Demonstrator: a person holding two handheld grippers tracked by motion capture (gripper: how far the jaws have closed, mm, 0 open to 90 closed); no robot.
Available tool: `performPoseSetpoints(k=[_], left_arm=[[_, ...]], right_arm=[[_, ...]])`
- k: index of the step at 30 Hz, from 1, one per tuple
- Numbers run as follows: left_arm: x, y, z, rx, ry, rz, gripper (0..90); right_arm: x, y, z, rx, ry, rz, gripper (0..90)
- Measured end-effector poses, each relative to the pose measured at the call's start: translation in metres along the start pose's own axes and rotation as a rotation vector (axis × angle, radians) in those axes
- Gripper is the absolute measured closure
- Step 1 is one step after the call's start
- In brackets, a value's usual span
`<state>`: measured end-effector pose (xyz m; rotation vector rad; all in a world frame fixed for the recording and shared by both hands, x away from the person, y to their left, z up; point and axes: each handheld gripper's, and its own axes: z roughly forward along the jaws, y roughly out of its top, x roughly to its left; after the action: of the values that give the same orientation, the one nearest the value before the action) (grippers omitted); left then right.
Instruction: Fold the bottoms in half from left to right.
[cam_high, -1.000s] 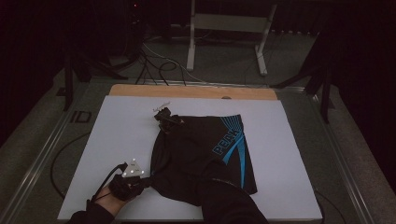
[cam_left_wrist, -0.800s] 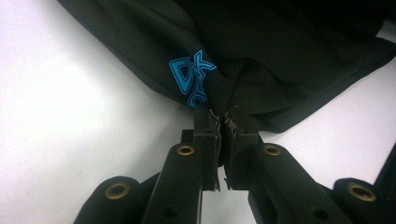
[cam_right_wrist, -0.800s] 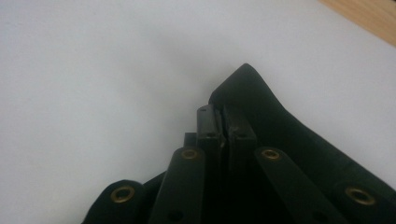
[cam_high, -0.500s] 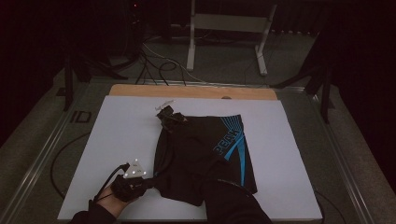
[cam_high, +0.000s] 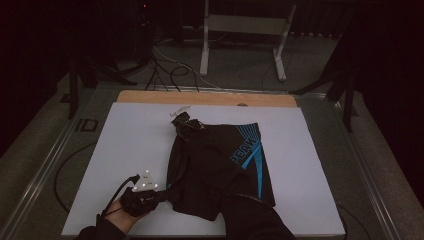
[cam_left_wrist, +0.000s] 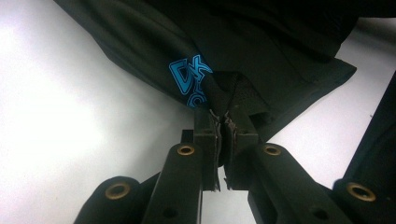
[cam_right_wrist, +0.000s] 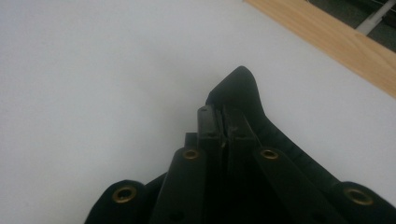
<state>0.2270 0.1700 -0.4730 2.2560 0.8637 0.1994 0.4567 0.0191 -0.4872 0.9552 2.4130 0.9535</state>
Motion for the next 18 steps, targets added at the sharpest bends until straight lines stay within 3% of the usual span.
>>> performPoseSetpoints(k=[18], left_arm=[[-0.009,0.014,-0.001,-0.032,-0.028,0.018,85.3]], right_arm=[[-0.015,0.0,-0.026,-0.026,-0.01,-0.001,87.6]])
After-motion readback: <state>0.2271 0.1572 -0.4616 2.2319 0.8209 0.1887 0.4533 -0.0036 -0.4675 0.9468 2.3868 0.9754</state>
